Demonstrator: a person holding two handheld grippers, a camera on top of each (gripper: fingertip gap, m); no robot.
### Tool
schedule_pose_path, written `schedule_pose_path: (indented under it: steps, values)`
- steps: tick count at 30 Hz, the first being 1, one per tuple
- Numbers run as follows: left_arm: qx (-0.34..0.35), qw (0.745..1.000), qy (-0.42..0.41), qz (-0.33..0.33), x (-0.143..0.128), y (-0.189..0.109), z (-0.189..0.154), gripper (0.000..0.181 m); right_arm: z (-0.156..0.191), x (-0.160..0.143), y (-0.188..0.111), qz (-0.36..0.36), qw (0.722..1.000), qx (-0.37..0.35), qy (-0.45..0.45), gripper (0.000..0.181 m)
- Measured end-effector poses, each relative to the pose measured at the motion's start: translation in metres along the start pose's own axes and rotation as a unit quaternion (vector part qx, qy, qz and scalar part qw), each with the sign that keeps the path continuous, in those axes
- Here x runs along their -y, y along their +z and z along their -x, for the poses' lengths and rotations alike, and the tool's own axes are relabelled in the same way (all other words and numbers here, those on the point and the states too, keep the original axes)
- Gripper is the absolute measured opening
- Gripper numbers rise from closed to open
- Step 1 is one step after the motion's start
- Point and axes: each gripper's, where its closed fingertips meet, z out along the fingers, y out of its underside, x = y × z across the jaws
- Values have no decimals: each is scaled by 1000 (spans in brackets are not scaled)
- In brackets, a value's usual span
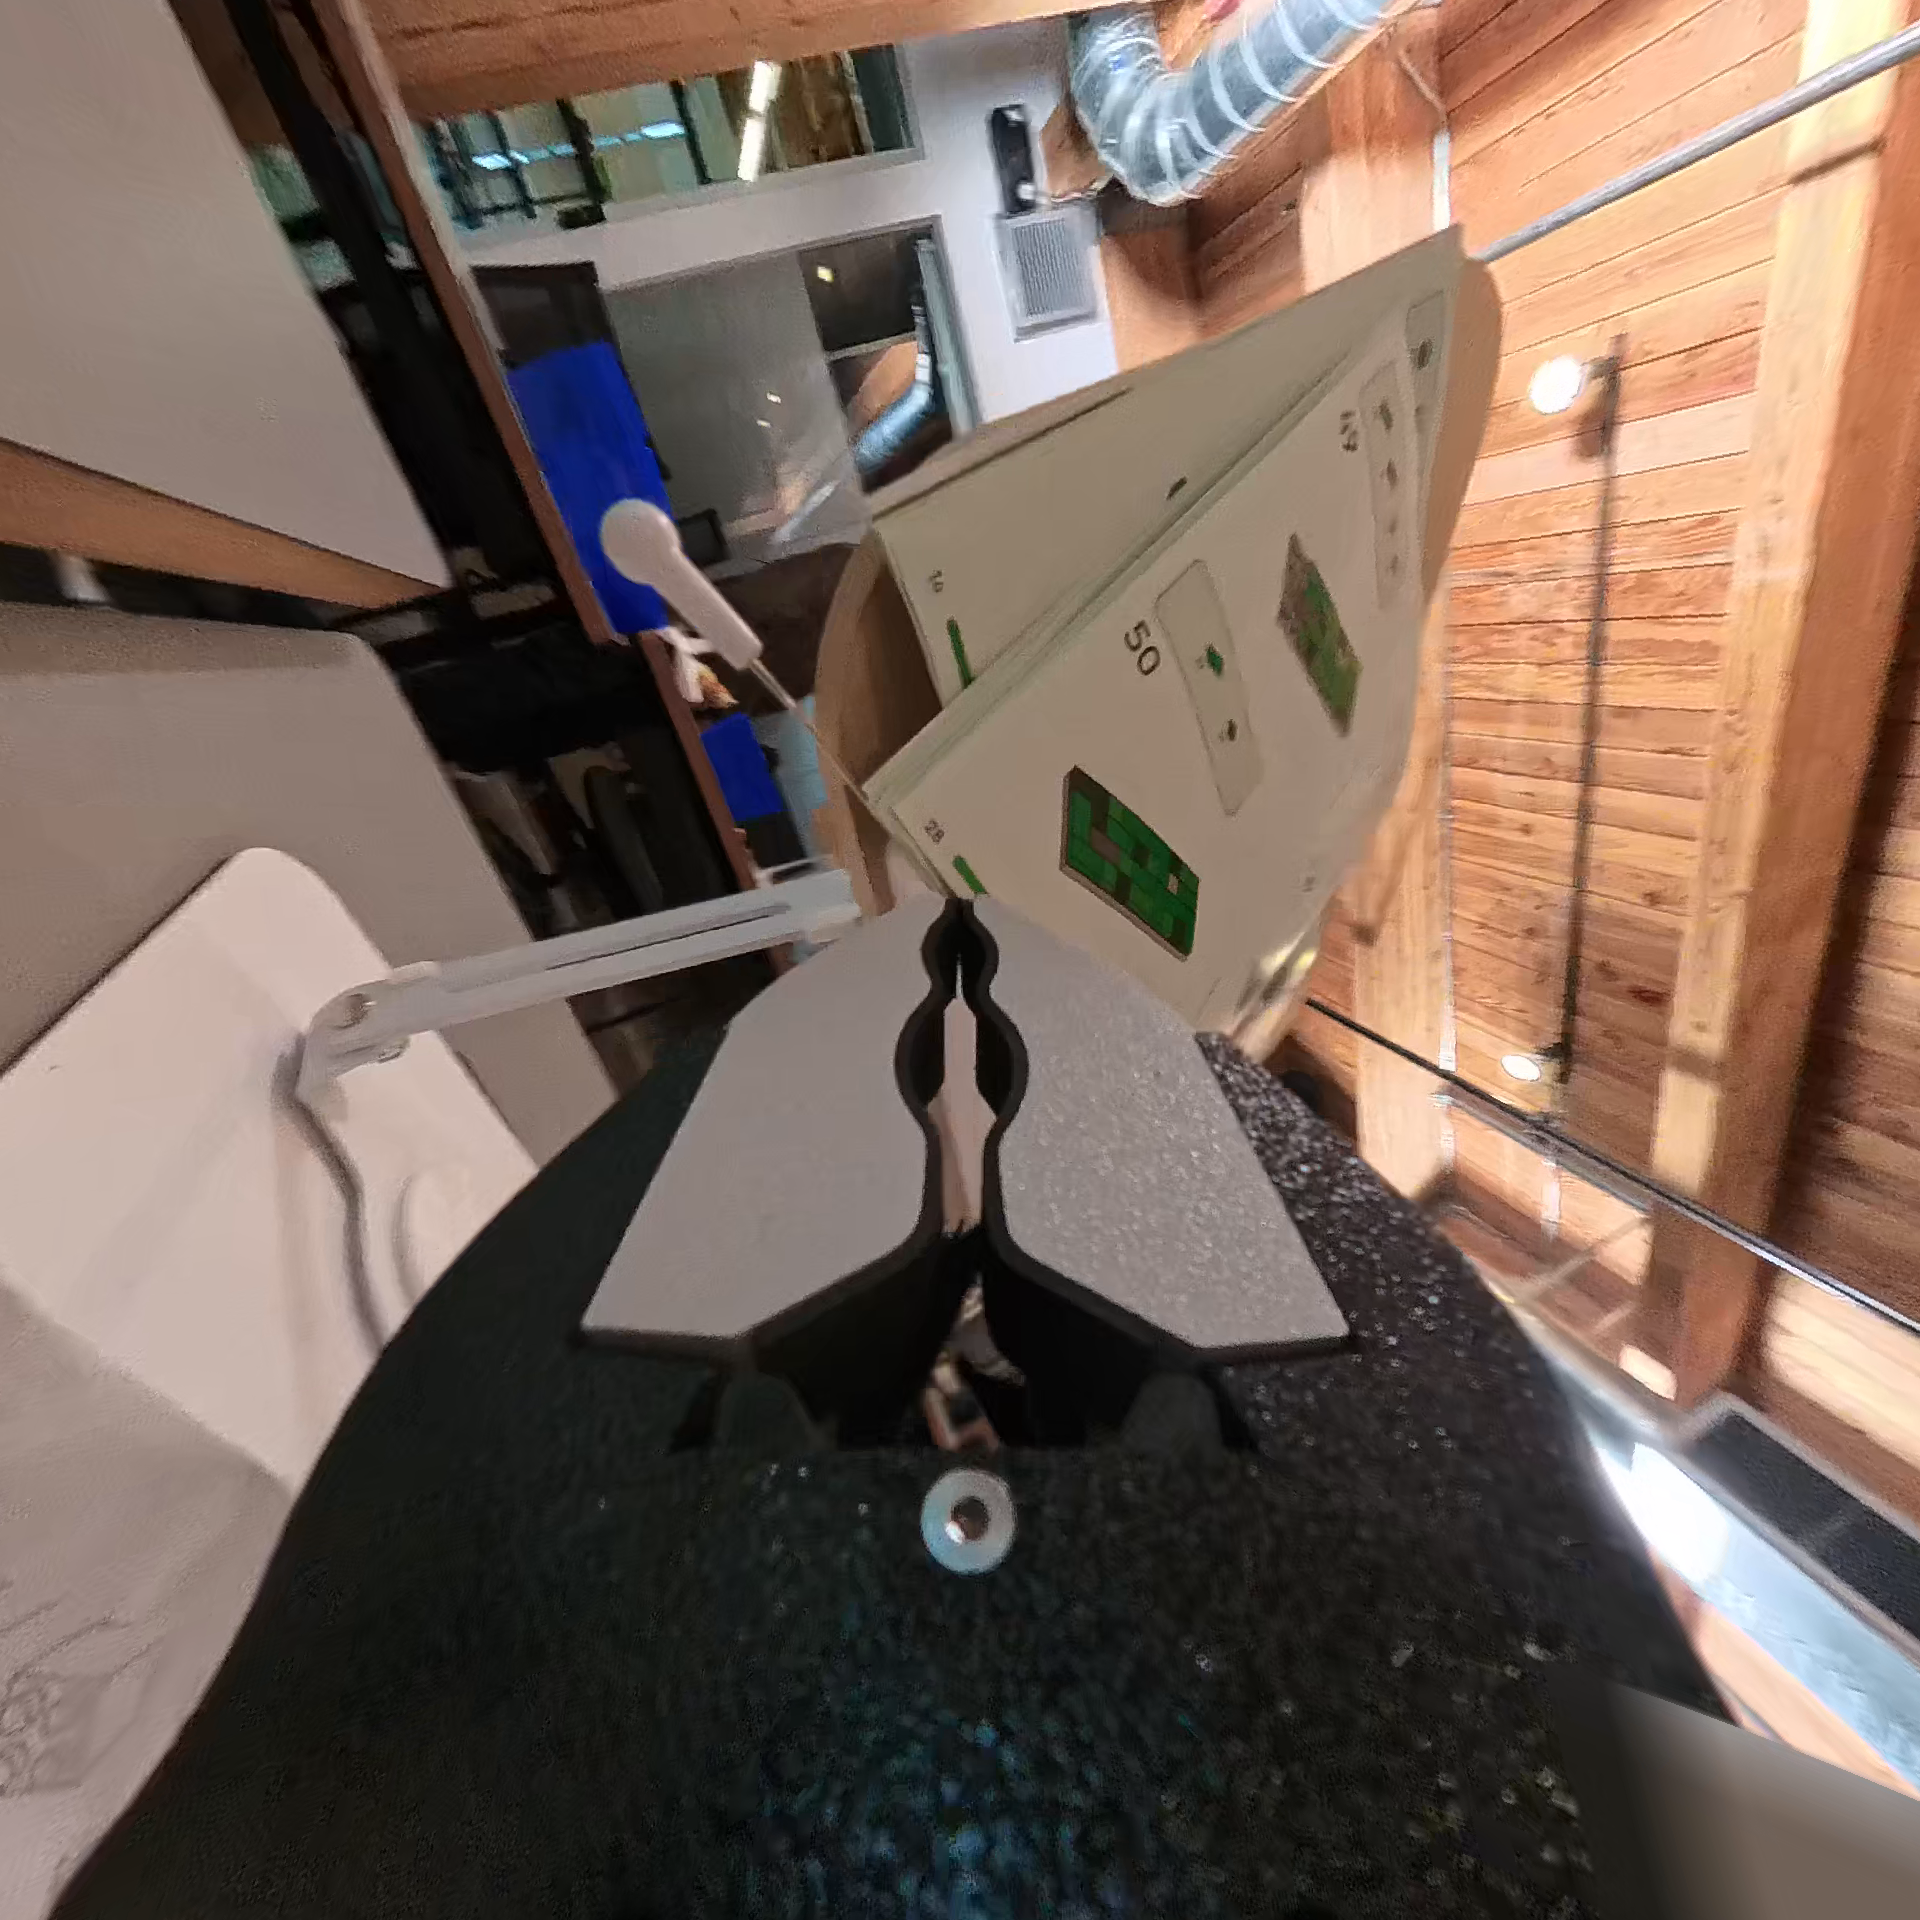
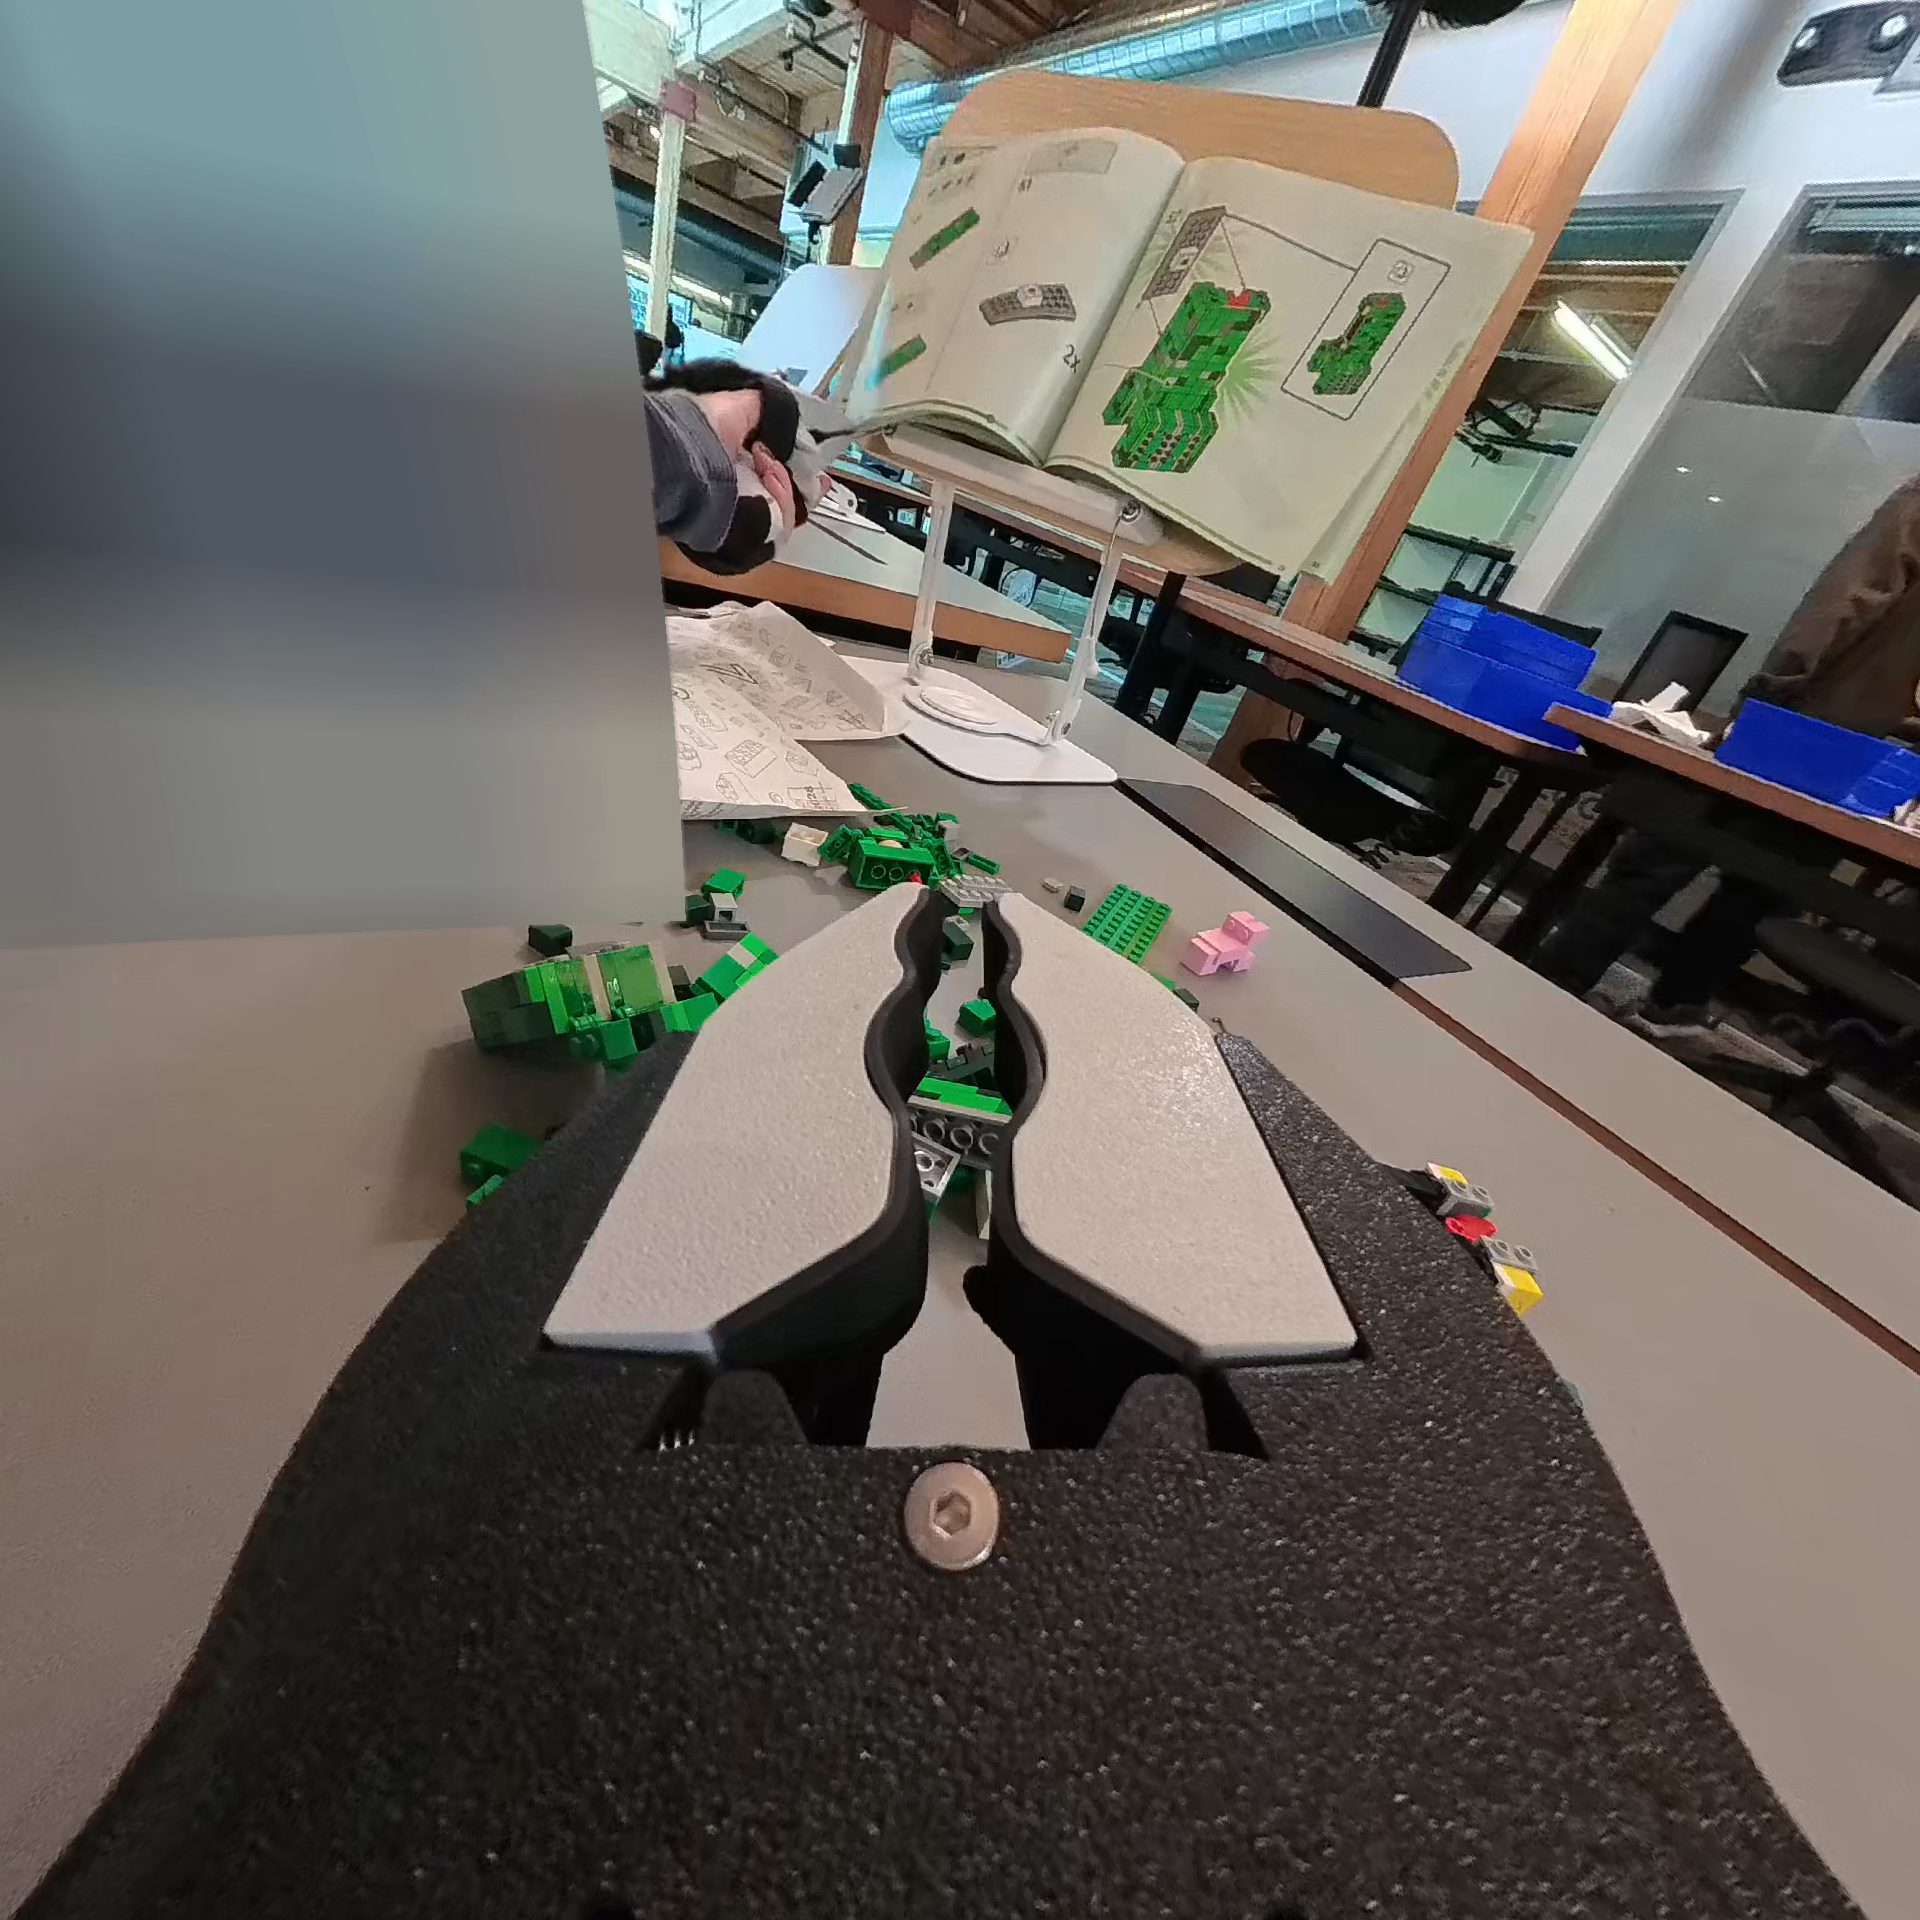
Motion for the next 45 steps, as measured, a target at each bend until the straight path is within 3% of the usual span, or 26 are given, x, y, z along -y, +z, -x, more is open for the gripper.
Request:
schedule_pose_path:
  steps: [1, 4, 11, 21, 24, 28, 34, 38, 45]
  values:
    - [-24, 1000, -11, 2, 0, 0, -4, 0, 0, 0, 0, 0, 1000, 0, -1, 7]
    - [-66, 997, -32, 8, 1, -3, -9, 0, 0, 0, 0, 1, 1000, 0, -3, 7]
    - [-41, 999, -12, 5, 12, -14, 0, 19, 1, 0, 1, 3, 1000, 1, -6, 7]
    - [-32, 998, 50, -6, 23, -32, -20, 20, 2, -1, 1, 4, 1000, 2, -9, 7]
    - [-31, 996, 78, 21, 8, -35, -30, 15, 2, -1, 1, 4, 1000, 2, -11, 7]
    - [-77, 990, 74, 97, -35, -33, -51, 2, 3, -1, 1, 4, 1000, 3, -12, 7]
    - [-131, 974, 59, 174, -75, -21, -66, 0, 3, -1, 1, 4, 1000, 3, -14, 7]
    - [-109, 976, 67, 178, -75, -8, -53, 0, 4, -1, 1, 4, 1000, 5, -15, 7]
    - [-70, 983, 110, 131, -51, 9, -40, 0, 4, -1, 1, 5, 1000, 5, -16, 7]
